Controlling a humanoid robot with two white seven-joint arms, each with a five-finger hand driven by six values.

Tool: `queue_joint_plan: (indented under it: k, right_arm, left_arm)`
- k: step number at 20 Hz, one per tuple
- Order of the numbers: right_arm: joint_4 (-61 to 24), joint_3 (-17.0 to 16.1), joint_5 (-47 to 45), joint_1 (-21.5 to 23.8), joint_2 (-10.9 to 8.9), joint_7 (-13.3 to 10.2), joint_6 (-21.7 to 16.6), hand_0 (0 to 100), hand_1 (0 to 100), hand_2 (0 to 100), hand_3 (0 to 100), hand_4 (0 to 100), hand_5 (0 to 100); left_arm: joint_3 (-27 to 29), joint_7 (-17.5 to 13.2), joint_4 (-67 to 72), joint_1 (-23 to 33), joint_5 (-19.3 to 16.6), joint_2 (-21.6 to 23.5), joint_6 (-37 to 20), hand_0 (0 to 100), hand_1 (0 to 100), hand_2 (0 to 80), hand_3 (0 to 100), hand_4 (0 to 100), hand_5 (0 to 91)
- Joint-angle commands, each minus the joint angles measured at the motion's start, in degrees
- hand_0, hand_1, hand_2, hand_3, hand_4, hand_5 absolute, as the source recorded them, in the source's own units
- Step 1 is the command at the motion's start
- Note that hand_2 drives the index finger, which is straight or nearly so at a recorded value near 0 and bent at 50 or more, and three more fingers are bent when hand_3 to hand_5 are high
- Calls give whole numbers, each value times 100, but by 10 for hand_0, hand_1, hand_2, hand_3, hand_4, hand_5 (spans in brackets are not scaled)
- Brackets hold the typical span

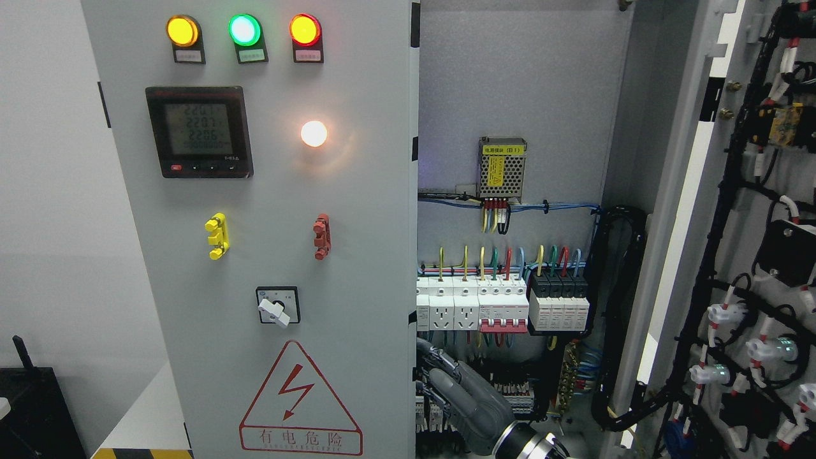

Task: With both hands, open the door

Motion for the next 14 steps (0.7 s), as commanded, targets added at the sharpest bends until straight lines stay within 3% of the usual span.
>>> queue_joint_plan:
  k: [1,5,8,14]
  right_arm:
    - [84,10,-3,-15,15,178,-3,120,389,0,0,0,0]
    - [-108,28,-20,46,15,256,-21,120,389,0,0,0,0]
    - [-328,238,-20,81,-3,625,-12,120,389,0,0,0,0]
    - [-636,458,-20,99,50,661,-3,120,389,0,0,0,0]
  left_arm:
    - [0,0,-1,0,0,0,0,120,389,0,0,0,0]
    - [0,0,-1,0,0,0,0,120,389,0,0,0,0]
    - [0,0,-1,0,0,0,0,120,389,0,0,0,0]
    - [0,0,-1,0,0,0,0,120,389,0,0,0,0]
